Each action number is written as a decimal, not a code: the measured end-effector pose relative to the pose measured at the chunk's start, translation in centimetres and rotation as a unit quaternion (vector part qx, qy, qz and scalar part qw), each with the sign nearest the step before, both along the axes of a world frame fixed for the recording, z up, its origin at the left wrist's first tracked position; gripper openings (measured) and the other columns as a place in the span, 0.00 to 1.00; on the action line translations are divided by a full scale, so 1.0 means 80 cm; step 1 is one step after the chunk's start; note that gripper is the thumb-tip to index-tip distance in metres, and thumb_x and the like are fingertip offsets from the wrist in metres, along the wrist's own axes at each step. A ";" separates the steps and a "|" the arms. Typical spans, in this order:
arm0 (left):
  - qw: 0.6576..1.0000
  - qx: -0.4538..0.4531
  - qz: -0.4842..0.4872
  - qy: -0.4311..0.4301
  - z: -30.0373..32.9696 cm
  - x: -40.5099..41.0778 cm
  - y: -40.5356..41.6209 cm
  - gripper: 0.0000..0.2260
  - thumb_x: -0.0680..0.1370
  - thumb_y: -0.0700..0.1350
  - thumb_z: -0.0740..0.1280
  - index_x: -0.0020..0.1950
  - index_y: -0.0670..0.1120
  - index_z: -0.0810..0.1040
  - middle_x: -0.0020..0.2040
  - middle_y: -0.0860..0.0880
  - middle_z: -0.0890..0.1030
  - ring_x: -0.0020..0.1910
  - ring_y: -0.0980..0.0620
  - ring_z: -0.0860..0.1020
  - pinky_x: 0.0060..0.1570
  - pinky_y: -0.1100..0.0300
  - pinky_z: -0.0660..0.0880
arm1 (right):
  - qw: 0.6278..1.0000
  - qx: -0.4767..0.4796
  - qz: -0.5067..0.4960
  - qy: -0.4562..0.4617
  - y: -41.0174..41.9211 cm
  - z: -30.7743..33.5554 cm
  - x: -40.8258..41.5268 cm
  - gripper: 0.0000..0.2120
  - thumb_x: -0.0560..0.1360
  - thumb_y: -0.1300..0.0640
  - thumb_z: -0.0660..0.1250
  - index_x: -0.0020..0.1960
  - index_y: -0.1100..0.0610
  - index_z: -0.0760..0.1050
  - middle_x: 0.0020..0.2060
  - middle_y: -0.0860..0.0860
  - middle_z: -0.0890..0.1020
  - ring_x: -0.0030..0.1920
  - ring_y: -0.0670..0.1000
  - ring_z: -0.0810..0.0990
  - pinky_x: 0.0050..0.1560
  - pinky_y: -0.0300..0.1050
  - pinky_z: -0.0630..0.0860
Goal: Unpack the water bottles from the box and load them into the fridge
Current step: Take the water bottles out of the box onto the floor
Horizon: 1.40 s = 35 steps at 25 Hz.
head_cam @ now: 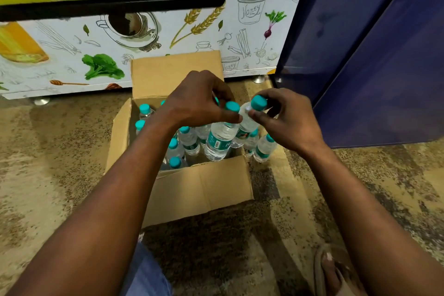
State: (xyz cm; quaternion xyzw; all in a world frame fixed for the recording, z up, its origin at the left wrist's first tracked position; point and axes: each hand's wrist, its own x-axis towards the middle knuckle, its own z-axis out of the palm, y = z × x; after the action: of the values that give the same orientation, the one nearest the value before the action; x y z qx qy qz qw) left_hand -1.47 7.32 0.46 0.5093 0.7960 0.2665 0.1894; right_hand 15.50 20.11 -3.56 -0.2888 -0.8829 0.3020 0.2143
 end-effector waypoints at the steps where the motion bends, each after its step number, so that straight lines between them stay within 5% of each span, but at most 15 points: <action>1: 1.000 0.014 -0.014 -0.003 0.002 0.005 0.002 0.18 0.65 0.57 0.81 0.49 0.49 0.86 0.40 0.55 0.85 0.39 0.58 0.82 0.42 0.54 0.83 | 1.000 0.006 -0.004 0.004 0.002 0.008 0.009 0.17 0.73 0.49 0.76 0.59 0.53 0.81 0.48 0.46 0.82 0.42 0.42 0.79 0.44 0.36 0.76; 7: 0.991 0.092 -0.096 -0.028 -0.006 0.051 0.014 0.15 0.69 0.52 0.80 0.51 0.47 0.85 0.43 0.54 0.85 0.40 0.57 0.82 0.40 0.63 0.81 | 0.998 0.036 -0.004 -0.053 0.025 0.039 0.062 0.16 0.72 0.46 0.76 0.58 0.50 0.82 0.45 0.45 0.81 0.42 0.45 0.79 0.45 0.47 0.78; 13: 0.985 0.067 -0.157 0.038 -0.055 0.074 0.036 0.15 0.70 0.55 0.78 0.50 0.47 0.85 0.42 0.52 0.83 0.39 0.56 0.79 0.40 0.56 0.77 | 0.986 0.039 -0.003 -0.159 0.039 0.009 0.082 0.15 0.71 0.43 0.76 0.54 0.47 0.81 0.40 0.44 0.81 0.40 0.47 0.78 0.44 0.56 0.80; 18: 0.982 0.010 -0.160 0.097 -0.103 0.081 0.049 0.18 0.72 0.54 0.76 0.58 0.47 0.81 0.49 0.51 0.80 0.46 0.55 0.74 0.46 0.60 0.69 | 0.970 0.057 -0.019 -0.237 0.040 -0.009 0.088 0.16 0.71 0.40 0.75 0.54 0.46 0.79 0.46 0.43 0.83 0.47 0.50 0.80 0.47 0.53 0.81; 23: 0.969 -0.079 -0.150 0.177 -0.133 0.093 0.053 0.15 0.76 0.50 0.71 0.60 0.46 0.78 0.55 0.46 0.79 0.57 0.46 0.76 0.58 0.51 0.71 | 0.956 0.041 0.001 -0.291 0.025 -0.033 0.086 0.18 0.70 0.43 0.76 0.57 0.45 0.78 0.48 0.45 0.84 0.48 0.51 0.82 0.46 0.49 0.80; 26: 0.954 -0.116 -0.153 0.232 -0.144 0.095 0.054 0.14 0.77 0.51 0.70 0.59 0.46 0.79 0.56 0.45 0.80 0.62 0.45 0.72 0.67 0.47 0.65 | 0.956 0.024 0.015 -0.293 0.012 -0.059 0.083 0.17 0.68 0.45 0.77 0.54 0.45 0.77 0.46 0.45 0.83 0.44 0.51 0.82 0.44 0.51 0.80; 35: 0.938 -0.180 -0.154 0.254 -0.168 0.095 0.067 0.16 0.77 0.55 0.69 0.58 0.47 0.79 0.57 0.43 0.80 0.66 0.42 0.68 0.69 0.42 0.61 | 0.965 0.017 0.037 -0.259 -0.036 -0.154 0.087 0.21 0.71 0.55 0.75 0.62 0.51 0.75 0.54 0.49 0.79 0.48 0.53 0.81 0.47 0.52 0.80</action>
State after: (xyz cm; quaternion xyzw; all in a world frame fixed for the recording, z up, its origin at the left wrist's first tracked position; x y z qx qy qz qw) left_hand 6.10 12.70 -12.96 0.6341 0.7639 -0.0520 0.1077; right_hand 22.49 17.19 -15.87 -0.3202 -0.9235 0.2093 -0.0281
